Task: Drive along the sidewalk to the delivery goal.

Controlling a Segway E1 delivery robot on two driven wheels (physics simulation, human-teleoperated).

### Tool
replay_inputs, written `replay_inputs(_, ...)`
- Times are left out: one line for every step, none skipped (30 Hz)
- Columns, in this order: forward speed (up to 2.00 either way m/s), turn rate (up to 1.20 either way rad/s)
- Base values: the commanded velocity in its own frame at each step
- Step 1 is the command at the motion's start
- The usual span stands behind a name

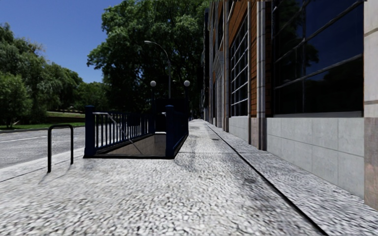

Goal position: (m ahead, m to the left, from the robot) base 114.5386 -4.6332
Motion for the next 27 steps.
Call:
replay_inputs(1.54, -0.78)
replay_inputs(1.54, -0.78)
replay_inputs(1.54, -0.78)
replay_inputs(1.54, -0.78)
replay_inputs(1.54, -0.78)
replay_inputs(1.54, -0.78)
replay_inputs(1.54, -0.78)
replay_inputs(1.54, -0.71)
replay_inputs(1.54, -0.71)
replay_inputs(1.54, -0.47)
replay_inputs(1.54, -0.01)
replay_inputs(1.54, 0.00)
replay_inputs(1.54, 0.00)
replay_inputs(1.54, 0.00)
replay_inputs(1.54, 0.00)
replay_inputs(1.57, 0.00)
replay_inputs(1.75, 0.00)
replay_inputs(1.75, 0.00)
replay_inputs(2.00, 0.00)
replay_inputs(2.00, 0.00)
replay_inputs(2.00, 0.00)
replay_inputs(2.00, 0.00)
replay_inputs(2.00, 0.00)
replay_inputs(2.00, 0.00)
replay_inputs(2.00, 0.00)
replay_inputs(2.00, 0.00)
replay_inputs(2.00, 0.00)
